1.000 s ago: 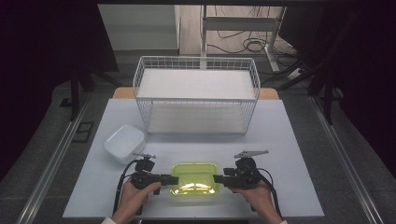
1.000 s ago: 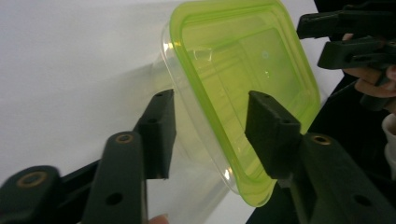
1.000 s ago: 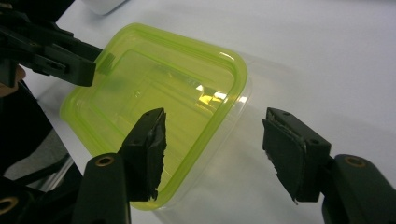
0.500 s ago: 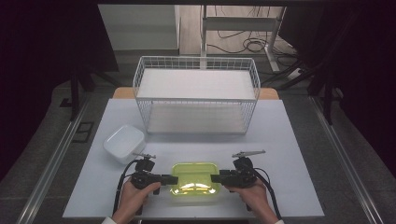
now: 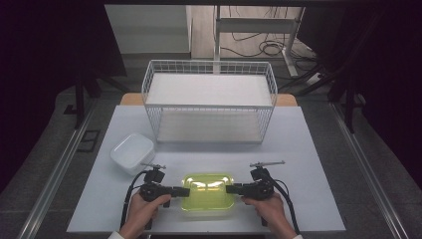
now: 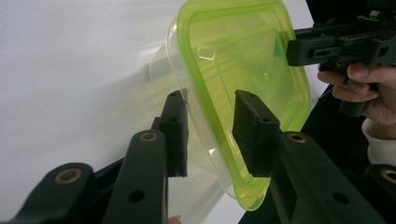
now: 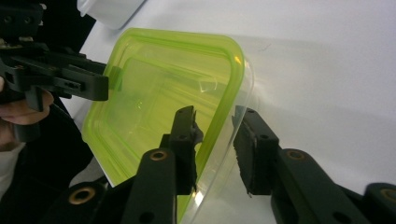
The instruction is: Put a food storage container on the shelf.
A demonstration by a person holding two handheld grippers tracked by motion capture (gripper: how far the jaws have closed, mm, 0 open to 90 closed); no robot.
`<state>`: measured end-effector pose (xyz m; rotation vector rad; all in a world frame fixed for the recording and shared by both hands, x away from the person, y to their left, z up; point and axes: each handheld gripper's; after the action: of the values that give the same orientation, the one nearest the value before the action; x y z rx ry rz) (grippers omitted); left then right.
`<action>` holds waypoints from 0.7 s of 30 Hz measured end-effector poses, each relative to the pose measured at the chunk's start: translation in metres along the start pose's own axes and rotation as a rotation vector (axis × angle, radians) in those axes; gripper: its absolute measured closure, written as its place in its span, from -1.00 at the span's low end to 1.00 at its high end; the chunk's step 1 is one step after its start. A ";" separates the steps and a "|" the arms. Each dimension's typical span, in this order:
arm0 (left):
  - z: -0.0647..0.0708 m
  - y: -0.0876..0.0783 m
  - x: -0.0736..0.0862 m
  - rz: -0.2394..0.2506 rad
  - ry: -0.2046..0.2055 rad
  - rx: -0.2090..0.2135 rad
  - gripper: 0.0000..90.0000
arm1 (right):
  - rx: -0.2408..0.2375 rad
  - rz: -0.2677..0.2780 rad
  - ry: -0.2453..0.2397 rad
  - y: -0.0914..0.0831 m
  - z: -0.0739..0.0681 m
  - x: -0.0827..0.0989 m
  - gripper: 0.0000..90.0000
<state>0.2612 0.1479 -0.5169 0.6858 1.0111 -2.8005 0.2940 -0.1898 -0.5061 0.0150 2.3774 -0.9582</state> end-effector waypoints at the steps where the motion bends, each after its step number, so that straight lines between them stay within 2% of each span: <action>1: 0.000 -0.001 0.000 0.005 -0.001 -0.007 0.55 | -0.008 0.009 0.004 -0.002 -0.001 0.000 0.61; 5: 0.000 -0.003 0.001 0.023 -0.005 -0.001 0.58 | -0.012 0.027 0.003 -0.003 -0.003 0.001 0.65; 13: 0.003 -0.007 0.003 0.050 0.023 0.008 0.66 | -0.018 0.061 -0.038 -0.010 -0.007 0.002 0.71; 15: 0.004 -0.009 0.003 0.071 0.031 0.004 0.72 | -0.025 0.085 -0.073 -0.015 -0.012 0.001 0.76; 16: 0.005 -0.010 0.004 0.083 0.039 0.004 0.72 | -0.025 0.085 -0.073 -0.015 -0.012 0.001 0.76; 18: 0.007 -0.012 0.004 0.103 0.061 0.005 0.72 | -0.009 0.096 -0.110 -0.018 -0.016 0.001 0.76; 21: 0.010 -0.014 0.004 0.119 0.083 0.006 0.72 | -0.011 0.116 -0.137 -0.022 -0.018 0.000 0.76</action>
<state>0.2502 0.1525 -0.5039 0.8395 0.9417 -2.6942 0.2800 -0.1942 -0.4818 0.0797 2.2307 -0.8635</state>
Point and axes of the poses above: each handheld gripper's, and its own axes: y roughly forward along the jaws, x roughly out of its underside, z roughly to its right
